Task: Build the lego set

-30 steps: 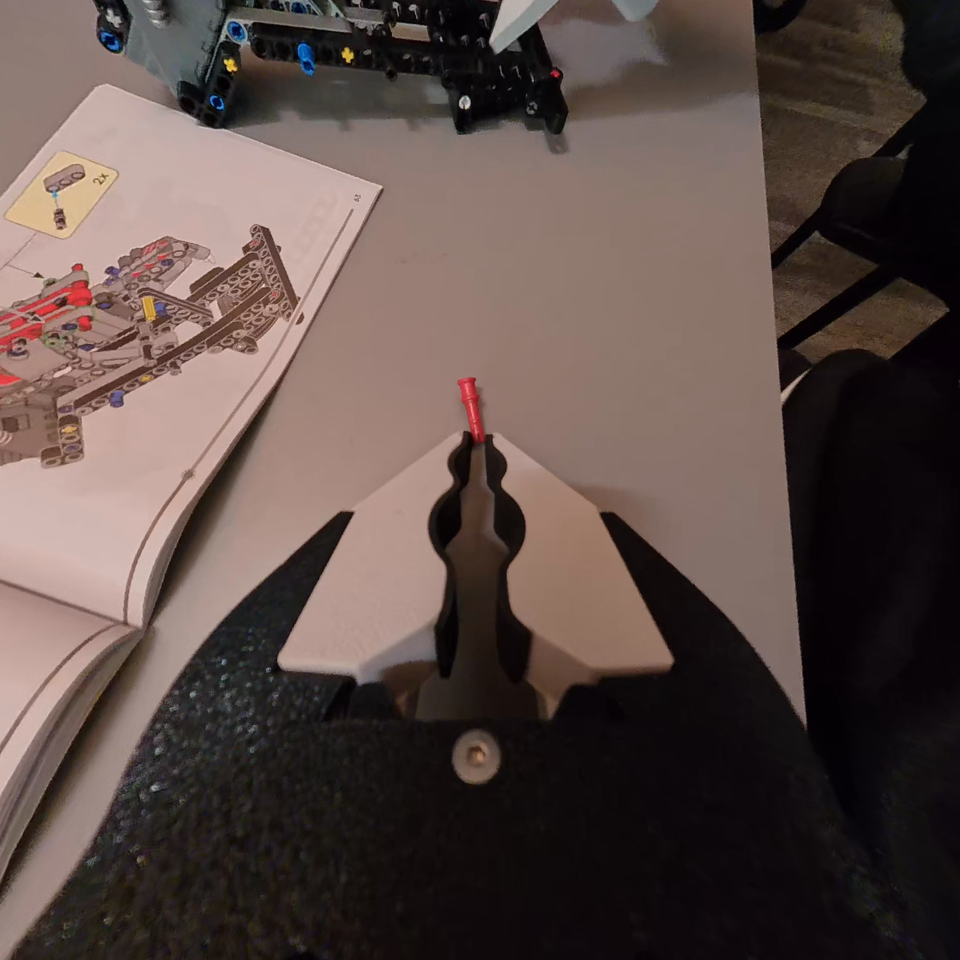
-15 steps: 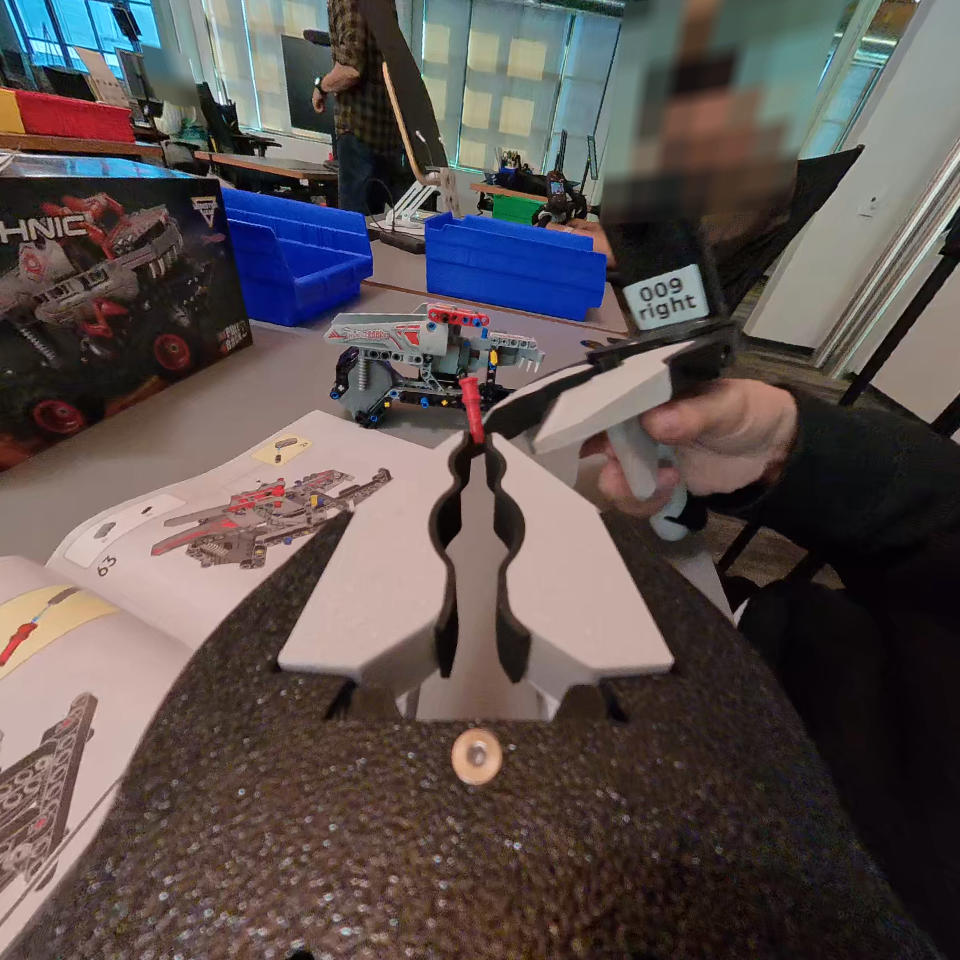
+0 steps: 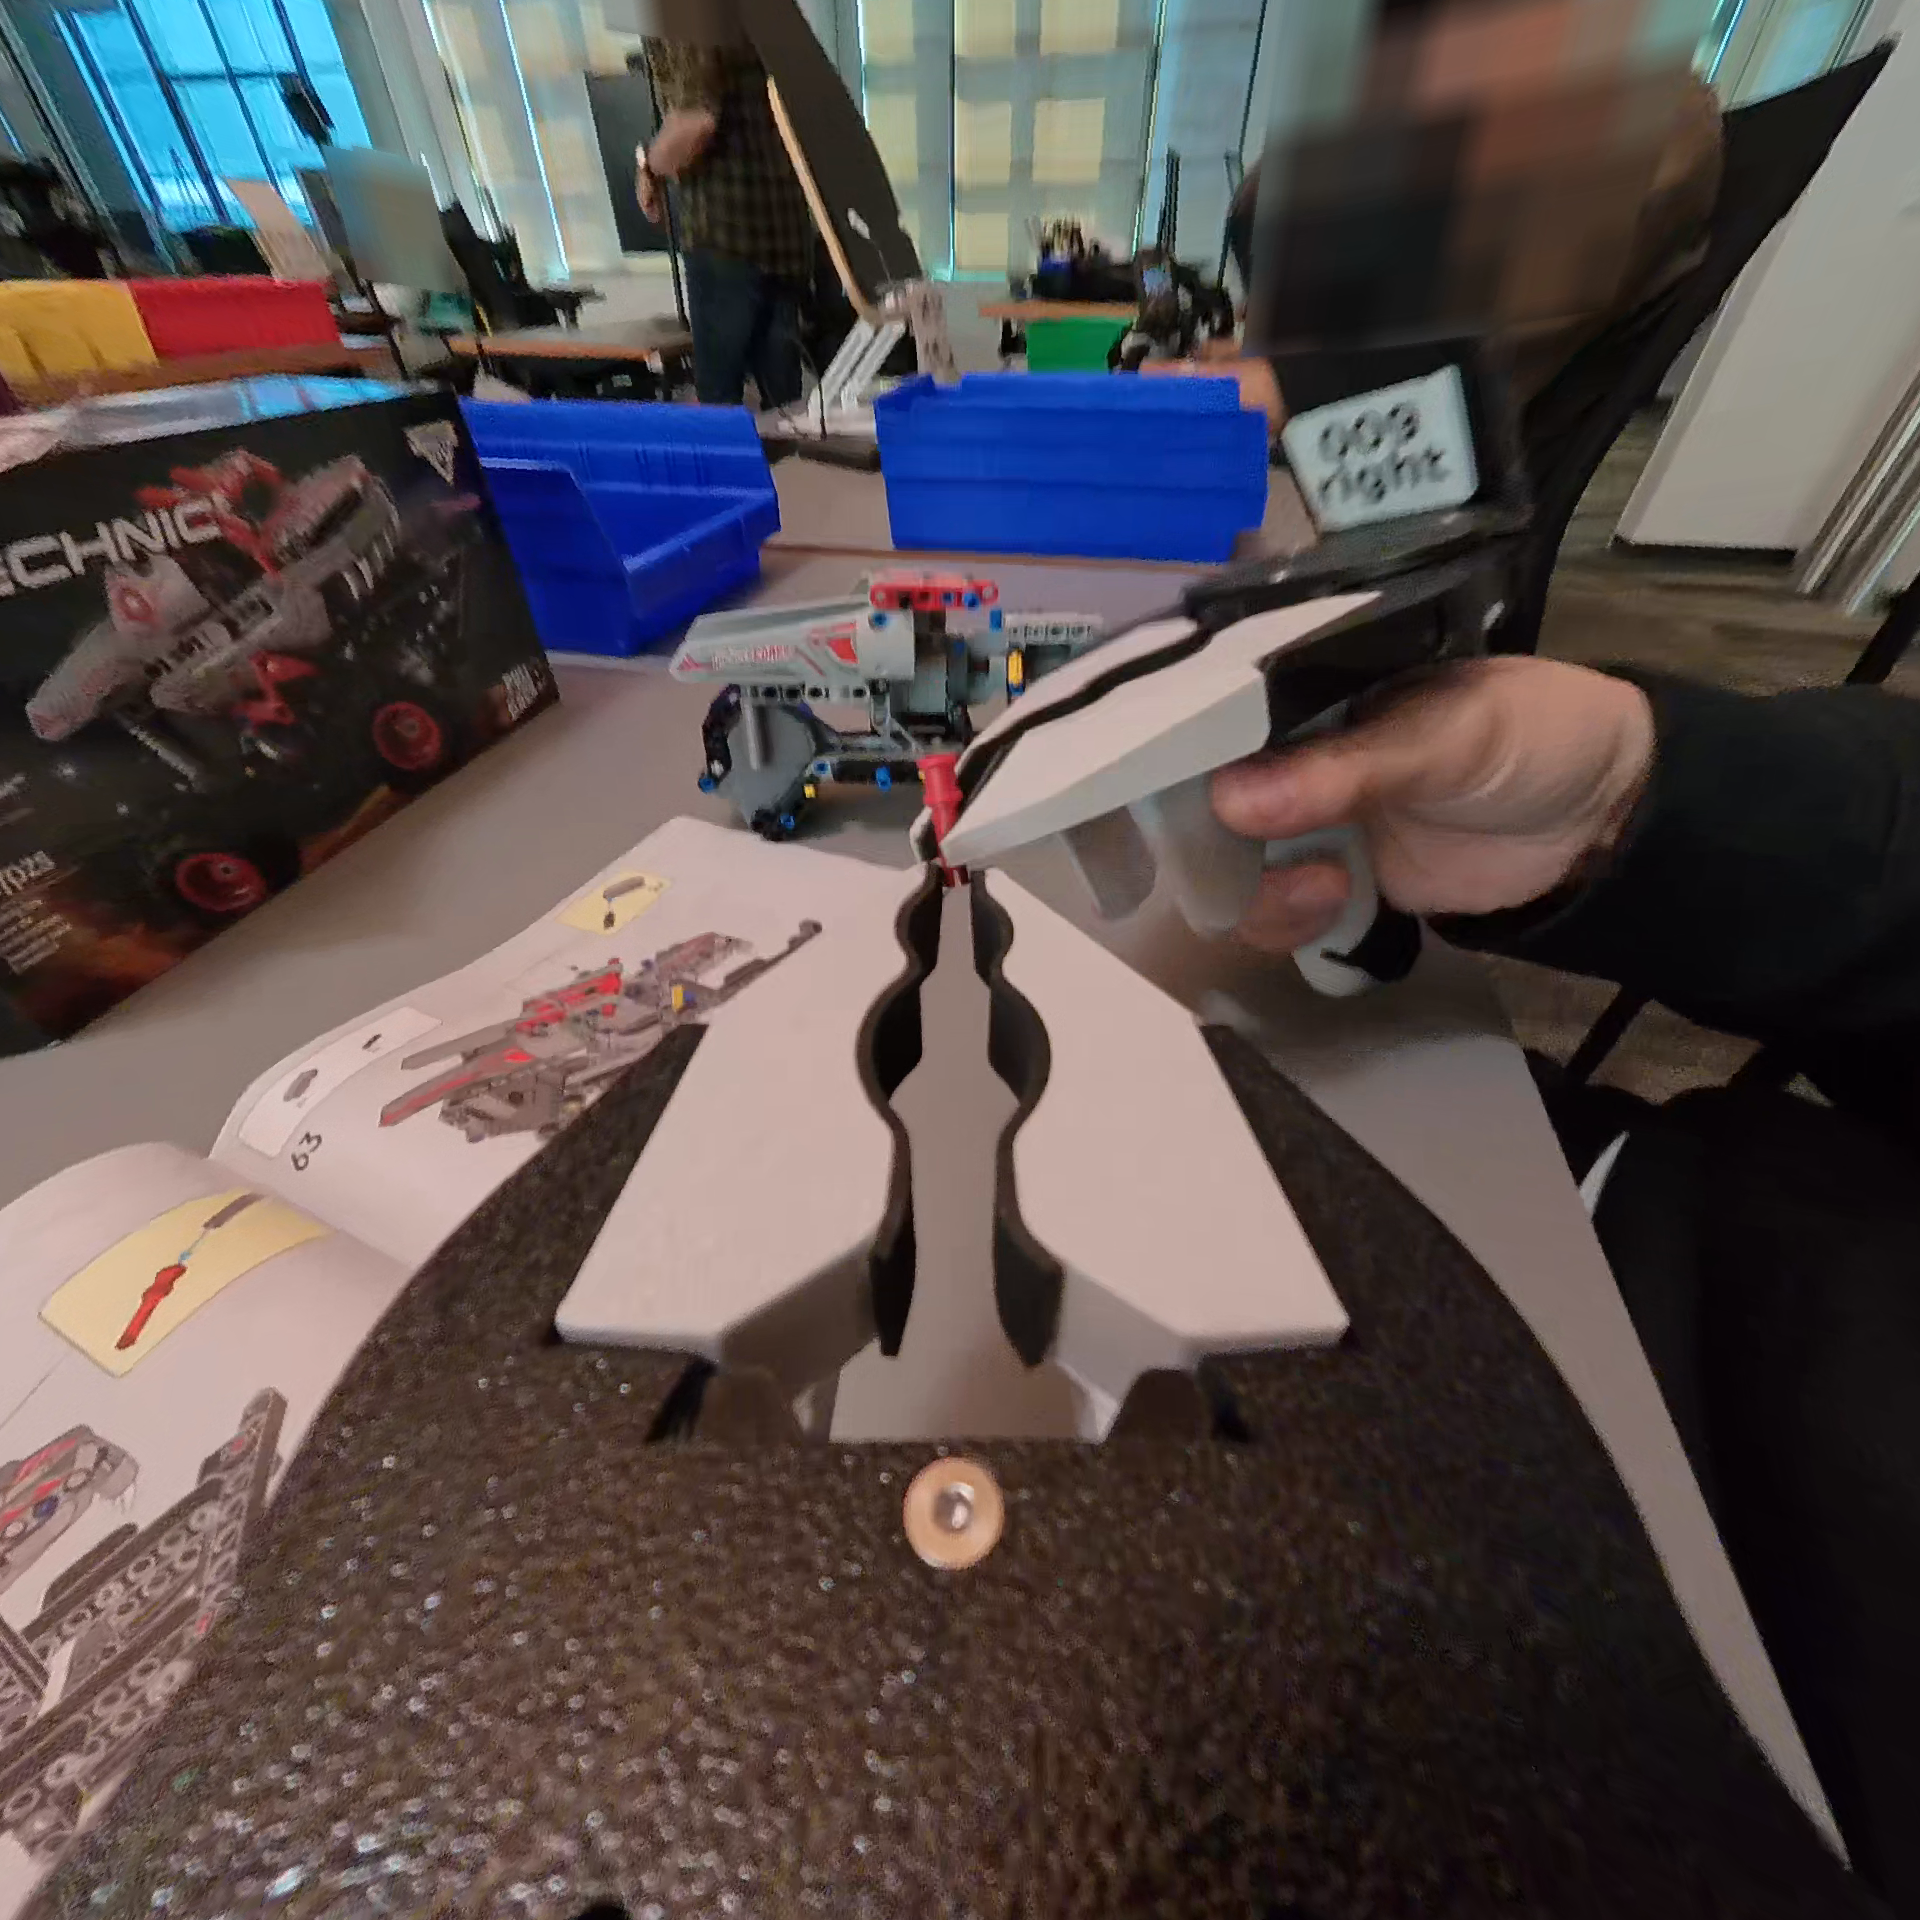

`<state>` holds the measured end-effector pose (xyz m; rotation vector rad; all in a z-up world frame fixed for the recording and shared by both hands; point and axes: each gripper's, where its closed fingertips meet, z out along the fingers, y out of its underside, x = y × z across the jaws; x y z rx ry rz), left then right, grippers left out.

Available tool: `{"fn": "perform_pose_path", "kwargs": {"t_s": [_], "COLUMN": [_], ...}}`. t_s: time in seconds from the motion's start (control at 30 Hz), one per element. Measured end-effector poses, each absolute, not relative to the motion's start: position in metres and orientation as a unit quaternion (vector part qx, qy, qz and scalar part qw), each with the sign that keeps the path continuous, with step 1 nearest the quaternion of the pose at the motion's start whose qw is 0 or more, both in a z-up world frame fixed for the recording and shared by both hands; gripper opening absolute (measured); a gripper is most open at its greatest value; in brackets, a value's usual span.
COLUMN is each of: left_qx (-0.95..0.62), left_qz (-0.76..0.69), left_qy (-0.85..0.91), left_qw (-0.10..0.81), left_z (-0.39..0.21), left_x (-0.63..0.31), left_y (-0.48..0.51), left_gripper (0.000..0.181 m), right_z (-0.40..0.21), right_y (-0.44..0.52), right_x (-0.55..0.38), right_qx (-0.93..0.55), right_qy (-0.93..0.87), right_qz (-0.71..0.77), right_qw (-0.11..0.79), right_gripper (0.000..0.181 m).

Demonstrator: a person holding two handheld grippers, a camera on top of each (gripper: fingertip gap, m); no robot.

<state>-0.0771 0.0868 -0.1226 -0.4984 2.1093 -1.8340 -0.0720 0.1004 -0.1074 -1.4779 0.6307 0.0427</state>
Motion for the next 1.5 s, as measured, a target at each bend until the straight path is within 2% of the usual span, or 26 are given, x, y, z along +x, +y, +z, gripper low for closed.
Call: {"fn": "perform_pose_path", "kwargs": {"t_s": [0.13, 0.27, 0.33, 0.53, 0.7, 1.03, 1.07, 1.13, 1.4, 1.5], "left_qx": [-0.162, -0.173, -0.188, -0.198, -0.190, -0.179, -0.184, -0.191, -0.199, -0.202], "left_qz": [-0.599, -0.592, -0.587, -0.561, -0.542, -0.526, -0.525, -0.526, -0.543, -0.554], "left_qy": [0.773, 0.777, 0.778, 0.792, 0.803, 0.817, 0.816, 0.813, 0.801, 0.792], "left_qw": [0.129, 0.124, 0.122, 0.134, 0.159, 0.154, 0.157, 0.163, 0.157, 0.160], "left_z": [-0.139, -0.141, -0.144, -0.154, -0.158, -0.164, -0.164, -0.164, -0.158, -0.152], "left_x": [-0.082, -0.080, -0.078, -0.074, -0.073, -0.075, -0.074, -0.072, -0.071, -0.069], "left_y": [0.084, 0.087, 0.090, 0.091, 0.094, 0.092, 0.092, 0.095, 0.097, 0.100], "left_gripper": [0.023, 0.026, 0.025, 0.022, 0.004, 0.021, 0.021, 0.004, 0.003, 0.003], "right_z": [-0.123, -0.142, -0.153, -0.162, -0.158, -0.168, -0.168, -0.167, -0.162, -0.161], "right_y": [0.091, 0.076, 0.073, 0.088, 0.097, 0.097, 0.097, 0.099, 0.101, 0.095], "right_x": [-0.064, -0.055, -0.052, -0.059, -0.059, -0.056, -0.056, -0.057, -0.057, -0.054], "right_qx": [-0.751, -0.817, -0.822, -0.806, -0.777, -0.763, -0.761, -0.756, -0.749, -0.753], "right_qy": [0.215, 0.065, 0.017, -0.052, -0.099, -0.139, -0.142, -0.153, -0.143, -0.122], "right_qz": [-0.174, -0.411, -0.469, -0.507, -0.559, -0.586, -0.589, -0.593, -0.591, -0.583], "right_qw": [0.599, 0.400, 0.322, 0.302, 0.271, 0.234, 0.232, 0.232, 0.263, 0.279], "right_gripper": [0.003, 0.003, 0.004, 0.003, 0.004, 0.003, 0.003, 0.003, 0.004, 0.013]}}
